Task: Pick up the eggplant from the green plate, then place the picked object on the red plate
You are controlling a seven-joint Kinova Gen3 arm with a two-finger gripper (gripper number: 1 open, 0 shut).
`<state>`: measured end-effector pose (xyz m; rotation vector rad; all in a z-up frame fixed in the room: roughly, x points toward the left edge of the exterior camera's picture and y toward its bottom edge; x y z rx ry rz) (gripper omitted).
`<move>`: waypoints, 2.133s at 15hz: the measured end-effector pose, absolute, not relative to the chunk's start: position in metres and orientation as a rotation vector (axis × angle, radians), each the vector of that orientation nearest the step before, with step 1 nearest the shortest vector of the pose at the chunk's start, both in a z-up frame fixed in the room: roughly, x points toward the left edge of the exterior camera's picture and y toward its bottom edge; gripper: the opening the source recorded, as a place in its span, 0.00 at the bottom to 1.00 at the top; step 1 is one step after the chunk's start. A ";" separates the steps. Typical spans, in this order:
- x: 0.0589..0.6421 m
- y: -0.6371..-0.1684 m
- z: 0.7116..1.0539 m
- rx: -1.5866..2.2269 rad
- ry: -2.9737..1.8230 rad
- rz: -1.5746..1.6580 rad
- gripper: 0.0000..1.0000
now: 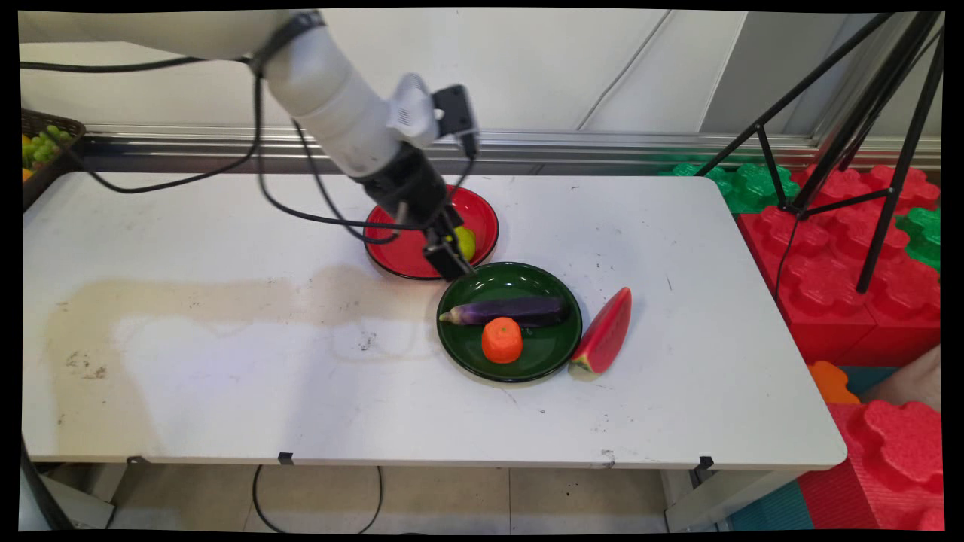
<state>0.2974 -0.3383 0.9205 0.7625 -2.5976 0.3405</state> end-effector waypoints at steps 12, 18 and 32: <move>0.233 -0.393 0.849 0.755 -2.640 0.302 1.00; 0.218 -0.408 0.818 0.717 -2.648 0.273 1.00; 0.201 -0.420 0.796 0.645 -2.652 0.270 0.00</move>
